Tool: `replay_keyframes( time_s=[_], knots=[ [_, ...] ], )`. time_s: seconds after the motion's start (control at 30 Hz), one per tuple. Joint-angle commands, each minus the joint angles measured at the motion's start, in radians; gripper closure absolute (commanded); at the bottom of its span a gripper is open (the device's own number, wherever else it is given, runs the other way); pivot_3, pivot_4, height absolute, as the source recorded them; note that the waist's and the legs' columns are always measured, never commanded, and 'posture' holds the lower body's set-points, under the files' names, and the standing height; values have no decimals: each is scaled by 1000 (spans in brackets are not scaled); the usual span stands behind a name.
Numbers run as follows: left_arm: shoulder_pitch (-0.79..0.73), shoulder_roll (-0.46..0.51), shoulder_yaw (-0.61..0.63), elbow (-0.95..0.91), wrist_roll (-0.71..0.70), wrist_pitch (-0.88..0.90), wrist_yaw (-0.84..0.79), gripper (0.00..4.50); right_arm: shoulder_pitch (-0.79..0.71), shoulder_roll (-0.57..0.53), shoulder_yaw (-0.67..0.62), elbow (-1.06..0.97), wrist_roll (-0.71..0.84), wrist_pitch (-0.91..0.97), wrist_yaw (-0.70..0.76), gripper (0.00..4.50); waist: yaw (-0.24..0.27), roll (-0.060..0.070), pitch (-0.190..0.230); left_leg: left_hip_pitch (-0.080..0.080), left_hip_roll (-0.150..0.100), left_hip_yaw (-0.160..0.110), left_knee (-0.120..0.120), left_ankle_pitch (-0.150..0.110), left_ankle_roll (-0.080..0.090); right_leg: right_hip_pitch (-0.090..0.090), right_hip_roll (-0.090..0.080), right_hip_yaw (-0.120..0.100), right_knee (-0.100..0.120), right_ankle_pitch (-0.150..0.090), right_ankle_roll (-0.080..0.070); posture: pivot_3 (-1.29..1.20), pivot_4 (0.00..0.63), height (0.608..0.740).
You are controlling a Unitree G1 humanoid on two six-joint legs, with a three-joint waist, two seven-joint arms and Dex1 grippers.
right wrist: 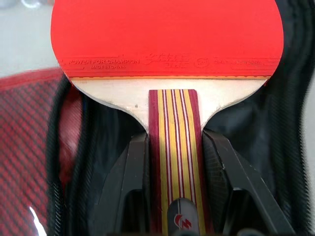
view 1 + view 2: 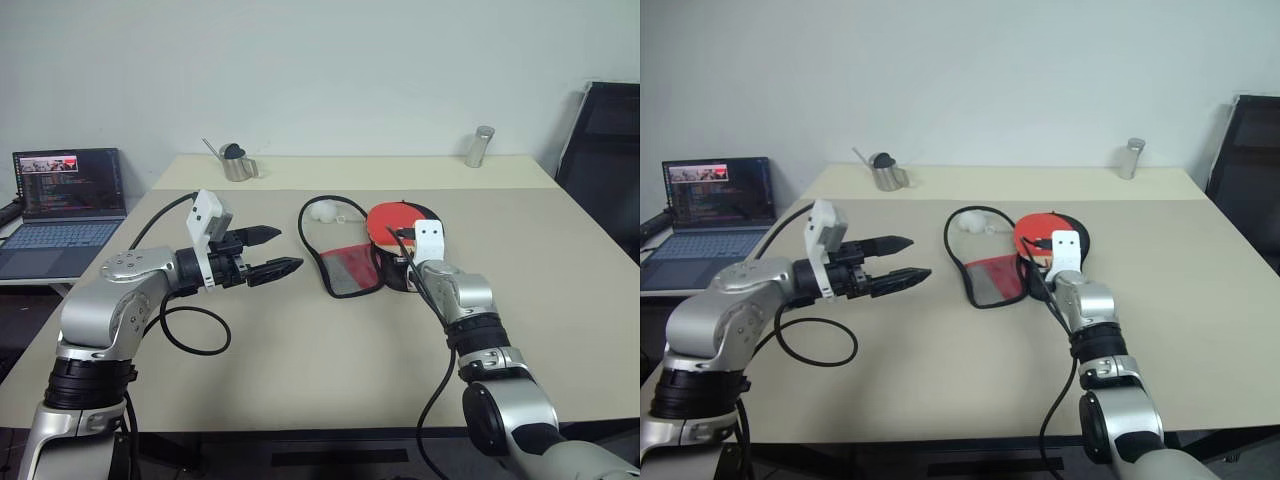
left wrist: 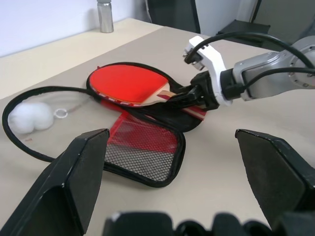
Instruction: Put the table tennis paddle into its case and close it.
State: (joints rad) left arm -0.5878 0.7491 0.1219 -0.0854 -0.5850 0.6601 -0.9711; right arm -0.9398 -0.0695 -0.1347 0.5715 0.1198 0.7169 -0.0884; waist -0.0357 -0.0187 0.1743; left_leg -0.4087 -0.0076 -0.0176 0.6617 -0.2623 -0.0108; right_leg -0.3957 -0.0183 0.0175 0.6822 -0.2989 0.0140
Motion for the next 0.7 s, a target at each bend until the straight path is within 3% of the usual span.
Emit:
replay_keyframes(
  time_s=[0.03, 0.7],
  knots=[
    [-11, 4, 18, -32, -6, -16, 2, 0, -53, -4, -1, 18, -9, -69, 0, 3394, 0, 0, 0, 0, 0, 0, 0, 0, 0, 0, 0, 0, 0, 0, 0, 0, 150, 740],
    [-9, -1, 19, -38, -9, -16, 4, 0, -110, -48, -5, 215, -53, -202, -54, 3394, 0, 0, 0, 0, 0, 0, 0, 0, 0, 0, 0, 0, 0, 0, 0, 0, 150, 740]
  ],
)
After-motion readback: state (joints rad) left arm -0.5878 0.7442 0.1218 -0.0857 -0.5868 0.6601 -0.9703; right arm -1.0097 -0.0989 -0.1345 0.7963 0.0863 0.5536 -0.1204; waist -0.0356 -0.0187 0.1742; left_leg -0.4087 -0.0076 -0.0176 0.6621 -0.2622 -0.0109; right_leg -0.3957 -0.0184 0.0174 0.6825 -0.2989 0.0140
